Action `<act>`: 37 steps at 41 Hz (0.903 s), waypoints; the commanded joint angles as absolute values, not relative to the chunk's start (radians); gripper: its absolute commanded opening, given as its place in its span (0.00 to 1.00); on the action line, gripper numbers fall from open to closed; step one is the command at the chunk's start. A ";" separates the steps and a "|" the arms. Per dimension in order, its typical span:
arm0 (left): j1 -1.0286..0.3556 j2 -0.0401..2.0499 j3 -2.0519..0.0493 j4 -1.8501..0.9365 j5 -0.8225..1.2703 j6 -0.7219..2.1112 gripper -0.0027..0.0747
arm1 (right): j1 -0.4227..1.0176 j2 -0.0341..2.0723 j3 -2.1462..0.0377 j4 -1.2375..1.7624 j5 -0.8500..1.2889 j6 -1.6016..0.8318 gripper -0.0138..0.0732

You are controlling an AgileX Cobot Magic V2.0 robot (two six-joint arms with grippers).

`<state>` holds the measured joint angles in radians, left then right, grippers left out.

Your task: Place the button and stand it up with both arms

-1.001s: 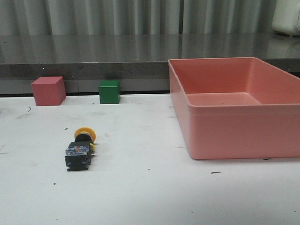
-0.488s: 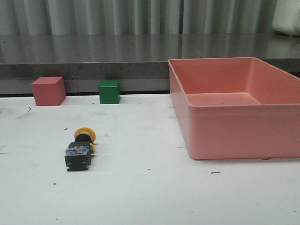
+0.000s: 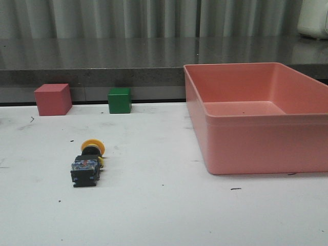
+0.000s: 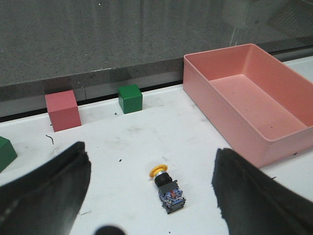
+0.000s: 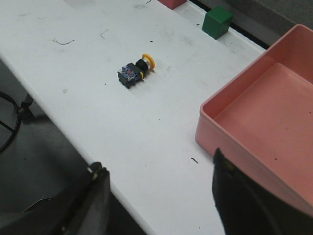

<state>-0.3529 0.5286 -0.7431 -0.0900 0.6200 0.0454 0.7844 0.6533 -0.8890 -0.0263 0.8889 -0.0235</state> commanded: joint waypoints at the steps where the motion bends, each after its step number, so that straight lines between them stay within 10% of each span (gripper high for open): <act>1: -0.354 0.556 -0.799 -0.078 0.563 0.031 0.70 | 0.779 0.653 -0.910 -0.025 0.819 -0.033 0.71; 37: -0.357 1.545 -1.344 -0.188 1.109 -0.042 0.70 | 0.779 0.653 -0.910 -0.025 0.823 -0.033 0.71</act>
<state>-0.3447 1.4865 -1.2631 -0.1722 1.0762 0.0000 0.7844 0.6533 -0.8890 -0.0248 0.8889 -0.0252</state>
